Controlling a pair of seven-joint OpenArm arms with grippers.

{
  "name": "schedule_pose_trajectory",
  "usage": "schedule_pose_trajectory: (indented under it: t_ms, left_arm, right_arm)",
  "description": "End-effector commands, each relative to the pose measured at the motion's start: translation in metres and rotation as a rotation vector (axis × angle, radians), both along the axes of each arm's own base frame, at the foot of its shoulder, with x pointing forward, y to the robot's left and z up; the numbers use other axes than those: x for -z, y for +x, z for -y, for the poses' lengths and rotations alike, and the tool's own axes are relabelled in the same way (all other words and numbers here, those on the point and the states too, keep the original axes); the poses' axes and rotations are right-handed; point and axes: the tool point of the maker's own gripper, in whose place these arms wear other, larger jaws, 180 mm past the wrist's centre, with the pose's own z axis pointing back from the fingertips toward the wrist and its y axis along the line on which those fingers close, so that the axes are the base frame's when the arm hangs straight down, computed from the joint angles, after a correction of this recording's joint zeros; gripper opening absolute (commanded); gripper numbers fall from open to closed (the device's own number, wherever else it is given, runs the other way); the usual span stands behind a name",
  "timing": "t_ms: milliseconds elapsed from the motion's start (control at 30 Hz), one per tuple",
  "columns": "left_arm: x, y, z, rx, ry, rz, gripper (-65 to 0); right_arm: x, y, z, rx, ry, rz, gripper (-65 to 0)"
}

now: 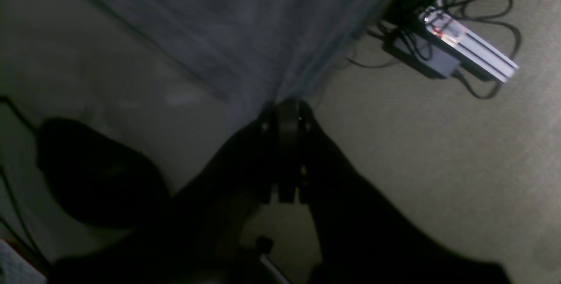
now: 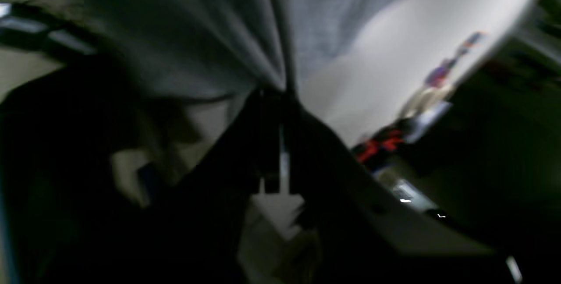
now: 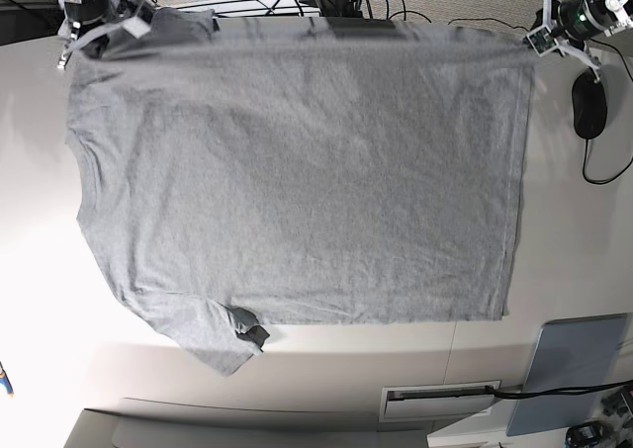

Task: Fold the T-shirt properly
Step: 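Lift the shoulder edge with both grippers and fold it over the shirt body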

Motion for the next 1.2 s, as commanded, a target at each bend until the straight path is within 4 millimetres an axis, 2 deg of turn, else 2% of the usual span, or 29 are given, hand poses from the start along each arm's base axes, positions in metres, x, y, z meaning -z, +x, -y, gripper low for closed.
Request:
schedule_pose_trajectory:
  t_ms: [0, 167, 500, 867, 1033, 1167]
  left_arm:
    - [-0.01, 0.016, -0.008, -0.017, 0.026, 0.061, -65.0]
    - [-0.026, 0.052, -0.01, -0.101, -0.016, 0.187, -65.0]
    - [-0.034, 0.095, -0.006, -0.179, -0.074, 0.305, -65.0]
    - [-0.048, 0.132, -0.001, -0.23, -0.127, 0.411, -65.0]
    - [-0.056, 0.143, -0.001, -0.228, -0.13, 0.443, -65.0]
    - [-0.056, 0.143, -0.001, -0.229, -0.13, 0.443, -65.0]
  right_arm:
    - [-0.01, 0.012, 0.001, -0.015, -0.019, 0.051, -65.0]
    - [-0.018, 0.044, -0.009, -0.03, 0.052, 0.141, -65.0]
    - [-0.045, 0.104, -0.025, -0.086, 0.148, 0.323, -65.0]
    - [-0.035, 0.142, -0.005, -0.059, 0.17, 0.371, -65.0]
    - [-0.023, 0.156, -0.019, -0.084, 0.205, 0.362, -65.0]
    - [-0.015, 0.166, -0.024, -0.101, 0.174, 0.356, -65.0]
